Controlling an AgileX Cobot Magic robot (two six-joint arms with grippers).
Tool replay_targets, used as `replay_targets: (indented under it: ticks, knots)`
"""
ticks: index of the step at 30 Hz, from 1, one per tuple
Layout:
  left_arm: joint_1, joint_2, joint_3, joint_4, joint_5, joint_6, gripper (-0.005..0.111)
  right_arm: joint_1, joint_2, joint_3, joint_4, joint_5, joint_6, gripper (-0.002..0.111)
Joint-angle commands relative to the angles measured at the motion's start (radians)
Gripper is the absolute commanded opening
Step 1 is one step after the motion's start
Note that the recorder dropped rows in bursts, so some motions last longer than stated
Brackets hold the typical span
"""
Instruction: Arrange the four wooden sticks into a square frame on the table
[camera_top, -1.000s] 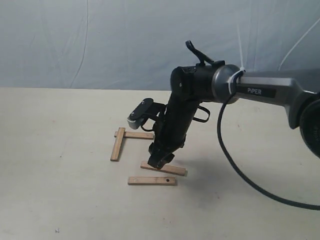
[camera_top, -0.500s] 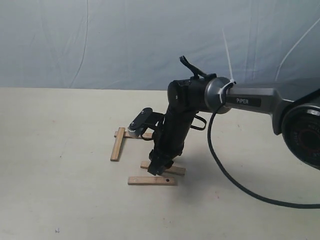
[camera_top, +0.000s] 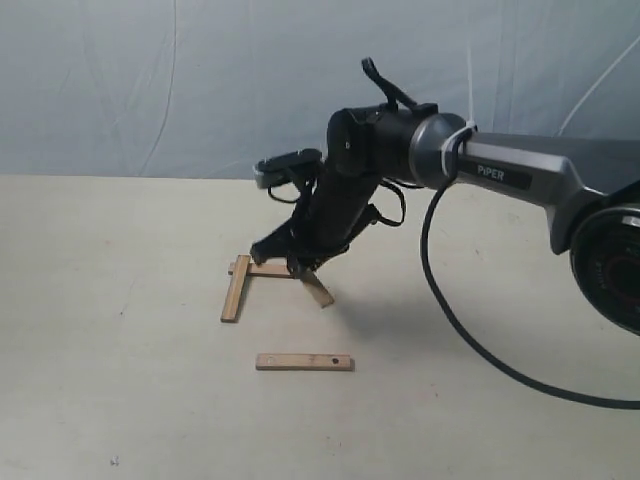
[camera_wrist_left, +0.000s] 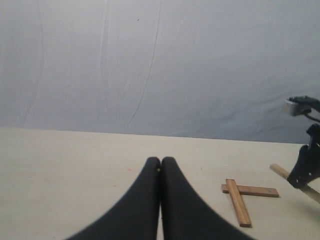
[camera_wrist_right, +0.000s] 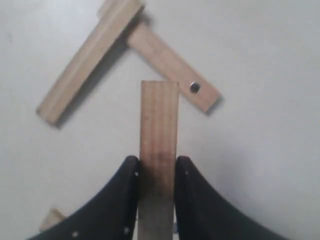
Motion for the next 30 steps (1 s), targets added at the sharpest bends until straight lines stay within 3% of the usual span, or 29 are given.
replay_targets:
  ticks: [1,9,16,30]
  knots:
    - [-0.008,-0.005,0.004,-0.011,-0.015,-0.007,0.0,-0.002,-0.008,-0.042,-0.139,-0.008,0.386,0.0]
    - [-0.008,-0.005,0.004,-0.011,-0.015,-0.007,0.0,0.02,0.053,-0.042,-0.189,-0.02,0.613,0.0]
    - [-0.008,-0.005,0.004,-0.011,-0.015,-0.007,0.0,0.062,0.092,-0.042,-0.189,-0.11,0.675,0.0]
    - [-0.008,-0.005,0.004,-0.013,-0.015,-0.008,0.0,0.067,0.13,-0.042,-0.226,-0.122,0.753,0.0]
